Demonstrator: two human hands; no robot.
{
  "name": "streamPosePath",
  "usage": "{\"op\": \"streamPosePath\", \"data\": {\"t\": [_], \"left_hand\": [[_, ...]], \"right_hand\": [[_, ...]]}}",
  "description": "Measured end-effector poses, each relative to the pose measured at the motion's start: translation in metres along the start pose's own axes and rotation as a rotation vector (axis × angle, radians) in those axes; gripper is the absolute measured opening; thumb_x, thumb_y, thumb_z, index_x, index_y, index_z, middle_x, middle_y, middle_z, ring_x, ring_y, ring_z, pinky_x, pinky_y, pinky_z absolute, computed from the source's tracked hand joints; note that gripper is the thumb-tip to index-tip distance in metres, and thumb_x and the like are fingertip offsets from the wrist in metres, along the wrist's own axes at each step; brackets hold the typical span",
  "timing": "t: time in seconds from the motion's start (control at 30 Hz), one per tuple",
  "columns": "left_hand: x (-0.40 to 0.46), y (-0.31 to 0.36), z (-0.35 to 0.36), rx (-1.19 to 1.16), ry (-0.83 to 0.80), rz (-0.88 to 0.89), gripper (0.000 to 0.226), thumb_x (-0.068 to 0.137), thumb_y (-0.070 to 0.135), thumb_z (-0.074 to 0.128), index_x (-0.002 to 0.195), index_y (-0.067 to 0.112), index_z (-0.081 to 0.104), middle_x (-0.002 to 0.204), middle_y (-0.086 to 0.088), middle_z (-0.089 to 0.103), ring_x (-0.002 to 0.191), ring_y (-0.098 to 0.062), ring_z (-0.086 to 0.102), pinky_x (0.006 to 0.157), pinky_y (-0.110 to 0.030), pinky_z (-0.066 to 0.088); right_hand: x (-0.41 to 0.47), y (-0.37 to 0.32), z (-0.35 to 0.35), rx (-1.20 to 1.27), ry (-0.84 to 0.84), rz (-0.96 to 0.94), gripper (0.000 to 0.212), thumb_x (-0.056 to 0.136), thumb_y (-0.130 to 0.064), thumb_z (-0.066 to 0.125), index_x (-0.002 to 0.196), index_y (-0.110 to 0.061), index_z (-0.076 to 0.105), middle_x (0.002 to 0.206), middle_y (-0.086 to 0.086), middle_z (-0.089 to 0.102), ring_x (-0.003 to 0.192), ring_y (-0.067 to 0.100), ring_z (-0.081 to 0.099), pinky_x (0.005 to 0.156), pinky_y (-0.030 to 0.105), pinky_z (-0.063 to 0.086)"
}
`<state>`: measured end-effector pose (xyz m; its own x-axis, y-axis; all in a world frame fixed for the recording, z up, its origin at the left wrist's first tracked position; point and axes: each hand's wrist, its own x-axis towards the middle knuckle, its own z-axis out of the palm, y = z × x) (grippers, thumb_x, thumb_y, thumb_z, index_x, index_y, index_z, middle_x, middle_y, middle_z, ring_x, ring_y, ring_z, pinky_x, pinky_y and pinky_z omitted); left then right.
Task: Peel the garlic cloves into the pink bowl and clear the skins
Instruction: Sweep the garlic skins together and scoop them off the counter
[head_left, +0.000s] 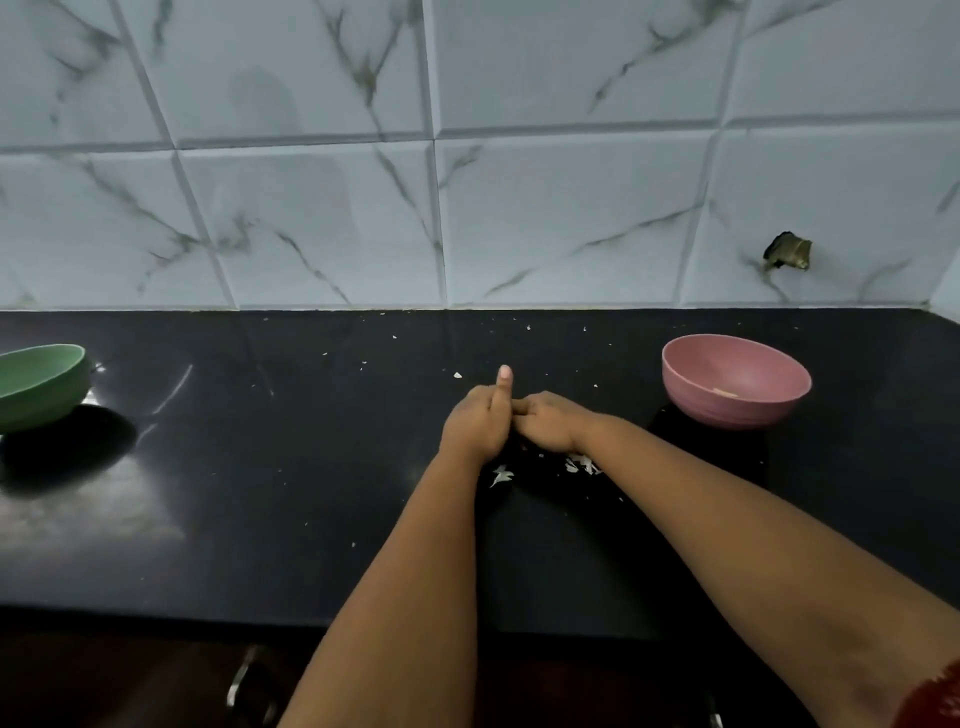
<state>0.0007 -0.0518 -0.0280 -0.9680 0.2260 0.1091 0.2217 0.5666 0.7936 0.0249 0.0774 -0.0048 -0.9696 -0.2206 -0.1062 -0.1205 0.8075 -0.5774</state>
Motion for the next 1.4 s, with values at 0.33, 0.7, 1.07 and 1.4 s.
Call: {"op": "streamPosePath", "data": {"t": [0.33, 0.7, 1.07, 1.4], "left_hand": [[-0.083, 0.006, -0.017, -0.691, 0.29, -0.162, 0.034, 0.102, 0.04, 0.047, 0.127, 0.022, 0.06, 0.142, 0.001, 0.052, 0.127, -0.014, 0.049, 0.095, -0.025, 0.035], [-0.1, -0.003, -0.025, -0.717, 0.51, -0.205, 0.024, 0.087, 0.016, 0.071, 0.108, 0.017, 0.058, 0.112, 0.003, 0.062, 0.101, -0.01, 0.06, 0.076, -0.018, 0.044], [-0.09, -0.007, -0.03, -0.807, 0.485, -0.299, 0.025, 0.094, 0.028, 0.063, 0.116, 0.019, 0.055, 0.096, 0.013, 0.058, 0.078, -0.001, 0.056, 0.06, -0.013, 0.041], [-0.077, -0.006, -0.036, -0.997, 0.489, -0.323, 0.032, 0.1, 0.049, 0.046, 0.104, 0.02, 0.059, 0.112, 0.003, 0.064, 0.108, -0.011, 0.059, 0.099, -0.029, 0.042]], "right_hand": [[-0.089, 0.01, -0.02, 0.243, 0.634, -0.065, 0.015, 0.072, -0.027, 0.085, 0.078, -0.017, 0.075, 0.103, -0.003, 0.073, 0.097, 0.011, 0.067, 0.092, 0.03, 0.052], [-0.105, 0.028, 0.03, -0.414, 0.158, 0.45, 0.106, 0.083, -0.082, 0.007, 0.153, -0.003, -0.003, 0.161, 0.016, -0.01, 0.15, 0.025, -0.011, 0.119, 0.045, -0.003], [-0.053, -0.004, 0.017, 0.014, 0.496, 0.063, 0.038, 0.102, -0.029, 0.046, 0.138, -0.018, 0.054, 0.156, 0.009, 0.033, 0.147, 0.023, 0.025, 0.119, 0.033, 0.019], [-0.022, 0.037, -0.009, -0.272, 0.243, 0.423, 0.07, 0.103, -0.049, 0.021, 0.154, -0.003, 0.005, 0.163, 0.015, -0.001, 0.151, 0.026, -0.001, 0.122, 0.042, 0.005]]}}
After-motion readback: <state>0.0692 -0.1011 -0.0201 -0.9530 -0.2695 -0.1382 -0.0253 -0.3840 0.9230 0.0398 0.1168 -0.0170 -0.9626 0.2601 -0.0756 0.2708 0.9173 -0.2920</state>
